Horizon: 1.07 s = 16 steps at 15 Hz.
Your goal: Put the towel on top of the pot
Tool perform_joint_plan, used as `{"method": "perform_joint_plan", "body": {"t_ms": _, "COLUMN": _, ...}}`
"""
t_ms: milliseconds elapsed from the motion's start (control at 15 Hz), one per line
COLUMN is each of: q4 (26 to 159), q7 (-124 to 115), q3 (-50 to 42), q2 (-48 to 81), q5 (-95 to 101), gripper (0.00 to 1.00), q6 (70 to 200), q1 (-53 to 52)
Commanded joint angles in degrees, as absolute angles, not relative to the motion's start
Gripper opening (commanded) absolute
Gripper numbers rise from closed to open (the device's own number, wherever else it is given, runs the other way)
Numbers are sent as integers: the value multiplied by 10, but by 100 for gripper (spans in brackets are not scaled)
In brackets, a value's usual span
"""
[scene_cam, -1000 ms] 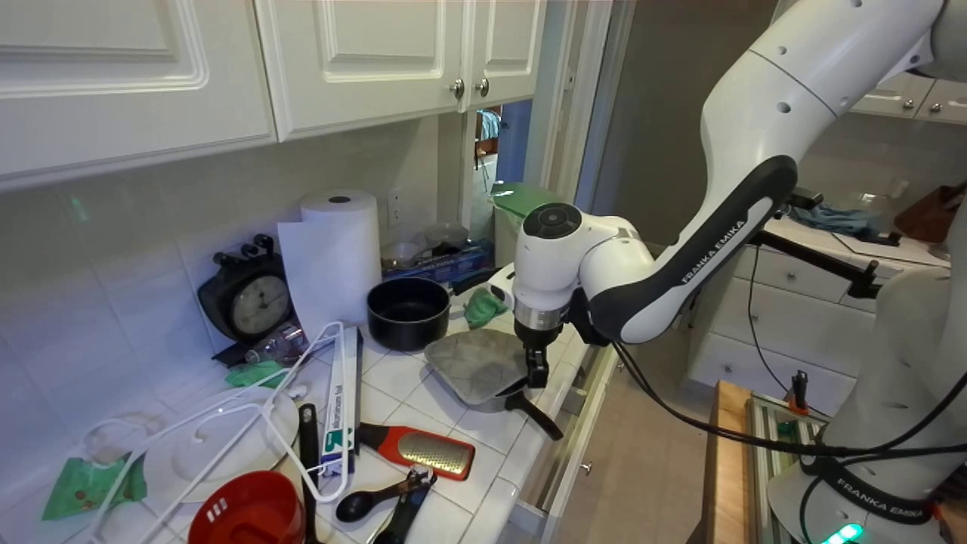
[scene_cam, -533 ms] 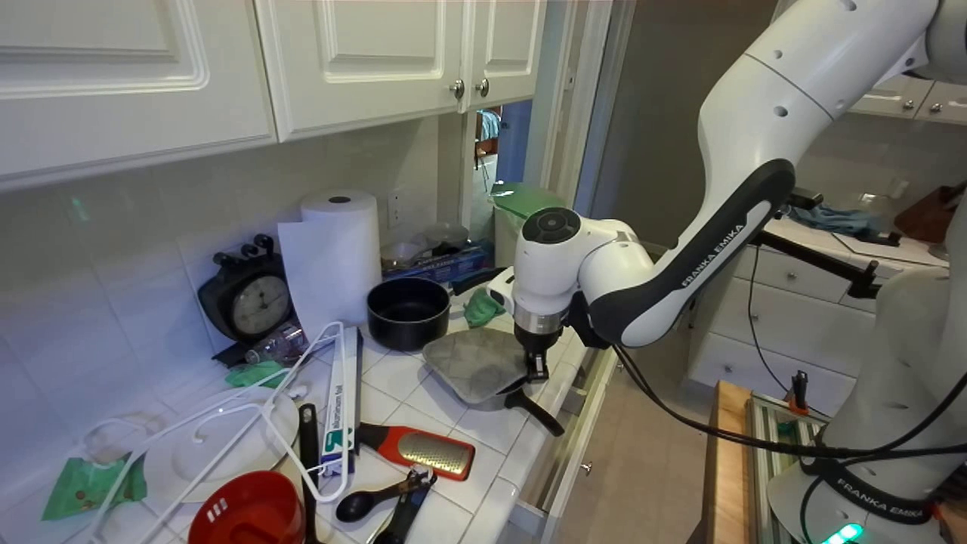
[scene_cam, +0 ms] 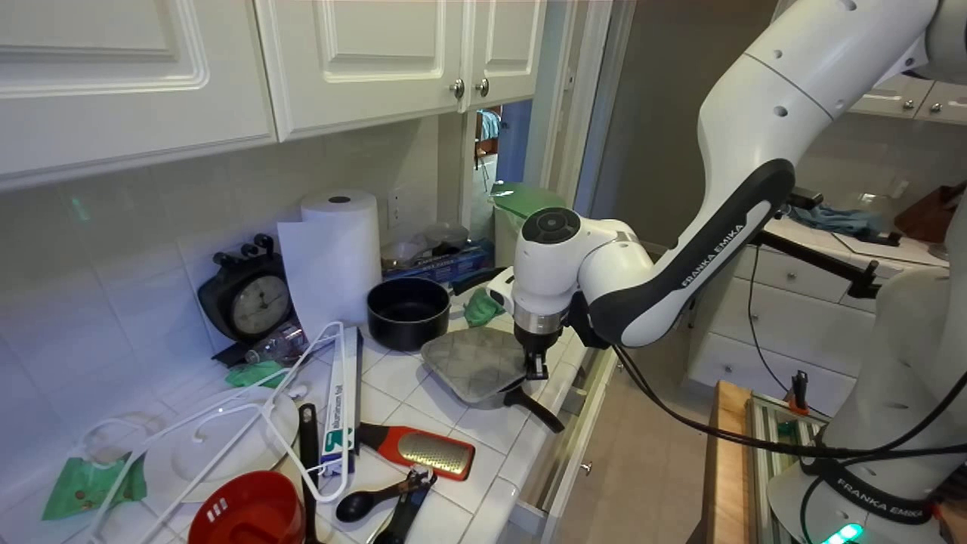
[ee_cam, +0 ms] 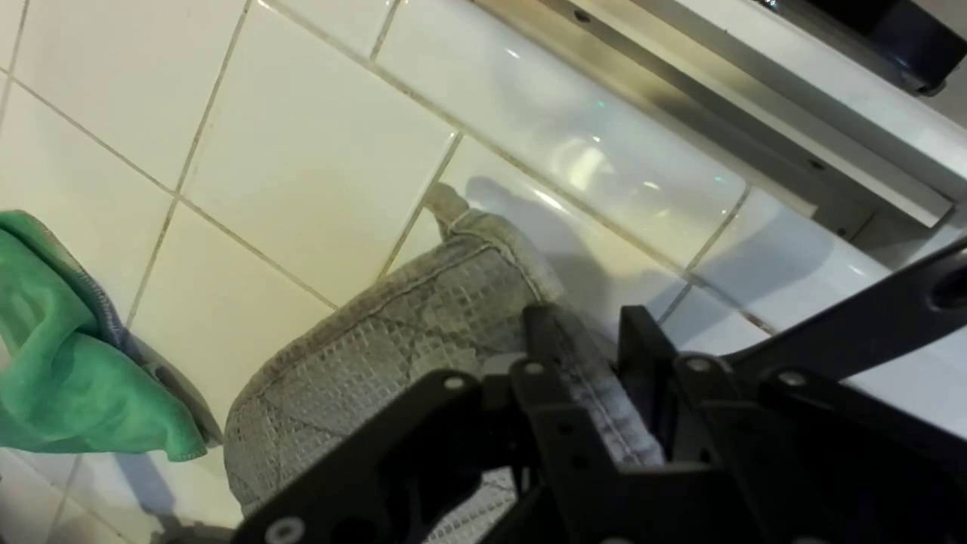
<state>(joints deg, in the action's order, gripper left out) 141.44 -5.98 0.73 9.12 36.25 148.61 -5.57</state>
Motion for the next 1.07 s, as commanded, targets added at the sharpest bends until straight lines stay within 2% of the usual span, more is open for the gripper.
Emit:
{"method": "perform_joint_plan", "body": {"t_ms": 0, "q4": 1406, "q7": -56, "q3": 6, "q2": 100, "q5": 375, "gripper": 12, "q6": 1489, "q1": -58}}
{"method": "perform_joint_plan", "body": {"t_ms": 133, "q4": 1406, "q7": -53, "q3": 7, "q2": 101, "q5": 372, "gripper": 3, "q6": 1489, "q1": -58}}
{"method": "perform_joint_plan", "body": {"t_ms": 267, "q4": 1405, "q7": -51, "q3": 7, "q2": 100, "q5": 371, "gripper": 1, "q6": 1488, "q1": -57}}
{"method": "perform_joint_plan", "body": {"t_ms": 533, "q4": 1405, "q7": -47, "q3": 8, "q2": 97, "q5": 366, "gripper": 5, "q6": 1489, "q1": -57}}
{"method": "perform_joint_plan", "body": {"t_ms": 1000, "q4": 1408, "q7": -88, "q3": -1, "q2": 75, "q5": 394, "gripper": 5, "q6": 1503, "q1": -60}}
